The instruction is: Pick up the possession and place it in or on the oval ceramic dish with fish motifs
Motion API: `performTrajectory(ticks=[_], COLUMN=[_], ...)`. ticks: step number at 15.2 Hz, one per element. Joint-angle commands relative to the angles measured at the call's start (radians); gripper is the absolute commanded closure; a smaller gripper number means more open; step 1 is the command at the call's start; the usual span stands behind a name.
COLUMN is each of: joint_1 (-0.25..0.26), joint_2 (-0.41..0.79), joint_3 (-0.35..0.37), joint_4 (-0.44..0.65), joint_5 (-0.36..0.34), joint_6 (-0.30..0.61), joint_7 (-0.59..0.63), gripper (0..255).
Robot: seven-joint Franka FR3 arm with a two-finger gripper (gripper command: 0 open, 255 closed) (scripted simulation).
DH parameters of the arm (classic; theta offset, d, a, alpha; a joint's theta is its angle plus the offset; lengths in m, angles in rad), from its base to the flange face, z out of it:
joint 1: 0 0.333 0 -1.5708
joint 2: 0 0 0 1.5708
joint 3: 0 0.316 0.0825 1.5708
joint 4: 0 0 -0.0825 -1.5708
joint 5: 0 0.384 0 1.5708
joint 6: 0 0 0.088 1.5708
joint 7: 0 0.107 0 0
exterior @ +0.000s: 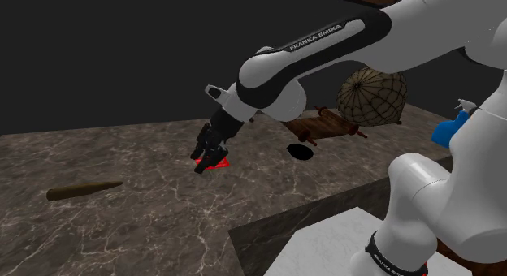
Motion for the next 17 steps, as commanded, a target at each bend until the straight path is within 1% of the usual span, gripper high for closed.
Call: performTrajectory(ticks=[1,4,7,12,17], joint_1=[-0.009,-0.02,-0.056,-0.13,-0.218], joint_2=[-0.019,-0.041,-0.119,-0.238,-0.337], joint_3=[0.003,0.01,-0.023,-0.084,-0.153], joint_4=[0.007,0.021,-0.043,-0.129,-0.181], joint_5=[-0.032,-0.072,-0.099,-0.161,-0.237], joint_6=[-0.021,-0.051,-0.081,-0.146,-0.23], joint_7=[0.03,0.071,0.031,-0.032,-0.099], gripper=[255,255,255,255,255])
